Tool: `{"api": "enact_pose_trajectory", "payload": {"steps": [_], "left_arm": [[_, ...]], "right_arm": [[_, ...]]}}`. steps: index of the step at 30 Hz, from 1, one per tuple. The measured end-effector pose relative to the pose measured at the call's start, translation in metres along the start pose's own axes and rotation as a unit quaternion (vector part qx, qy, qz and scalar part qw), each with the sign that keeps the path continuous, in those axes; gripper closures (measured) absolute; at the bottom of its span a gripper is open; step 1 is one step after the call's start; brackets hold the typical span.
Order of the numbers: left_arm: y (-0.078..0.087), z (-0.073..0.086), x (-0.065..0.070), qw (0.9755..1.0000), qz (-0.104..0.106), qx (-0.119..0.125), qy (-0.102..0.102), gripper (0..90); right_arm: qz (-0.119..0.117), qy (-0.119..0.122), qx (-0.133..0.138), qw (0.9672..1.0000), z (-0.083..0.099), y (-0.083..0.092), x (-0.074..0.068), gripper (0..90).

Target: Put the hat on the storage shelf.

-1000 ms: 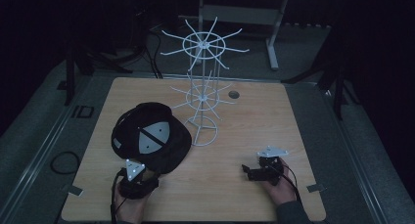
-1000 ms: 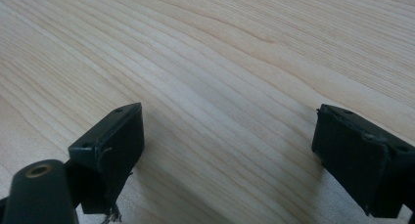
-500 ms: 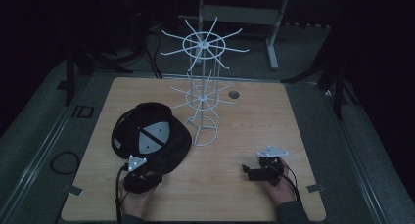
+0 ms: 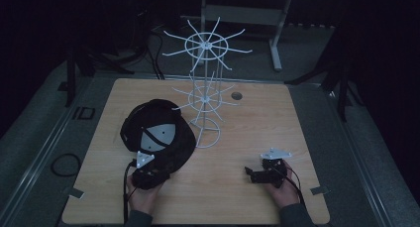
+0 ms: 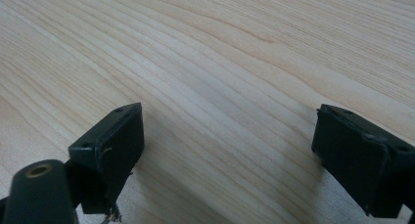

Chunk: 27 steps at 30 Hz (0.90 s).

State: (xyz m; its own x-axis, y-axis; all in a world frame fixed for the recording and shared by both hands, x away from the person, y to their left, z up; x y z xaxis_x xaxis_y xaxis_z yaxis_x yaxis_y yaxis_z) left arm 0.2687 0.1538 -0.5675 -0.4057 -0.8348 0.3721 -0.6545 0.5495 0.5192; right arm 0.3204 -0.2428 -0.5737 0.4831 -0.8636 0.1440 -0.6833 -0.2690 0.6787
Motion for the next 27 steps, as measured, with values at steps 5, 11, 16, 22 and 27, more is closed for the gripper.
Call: {"api": "enact_pose_trajectory", "payload": {"steps": [5,11,16,22,27], "left_arm": [[-0.009,-0.003,-0.001,0.9999,0.014,-0.002,0.009,42.3],[-0.017,-0.006,0.001,0.9998,0.011,-0.011,0.014,44.0],[-0.017,-0.008,0.000,0.9991,0.025,-0.011,0.032,56.7],[-0.013,-0.013,0.000,0.9982,0.049,-0.007,0.035,70.6],[-0.008,-0.016,0.005,0.9960,0.081,0.003,0.039,75.0]], "right_arm": [[0.000,0.000,0.000,1.0000,0.000,0.000,0.000,11.9],[0.000,0.000,0.000,1.0000,0.000,0.000,0.000,11.9],[0.000,0.000,0.000,1.0000,0.000,0.000,0.000,11.8],[0.000,0.000,0.000,1.0000,0.000,0.000,0.000,11.9],[0.000,0.000,0.000,1.0000,0.000,0.000,0.000,11.9]]}}
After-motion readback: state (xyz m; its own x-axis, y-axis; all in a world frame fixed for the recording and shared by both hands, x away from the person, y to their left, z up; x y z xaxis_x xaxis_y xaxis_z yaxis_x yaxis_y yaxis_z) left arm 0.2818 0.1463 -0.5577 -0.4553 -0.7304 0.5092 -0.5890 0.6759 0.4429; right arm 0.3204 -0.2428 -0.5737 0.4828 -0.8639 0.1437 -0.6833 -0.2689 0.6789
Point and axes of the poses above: each handheld gripper's, and its own axes: y roughly backward along the jaws, z roughly out of its underside, x roughly to its right, the point moved 1 cm from there along -y, roughly forward along the jaws, and after that the axes turned 11 degrees about z, right-handed, at the moved point
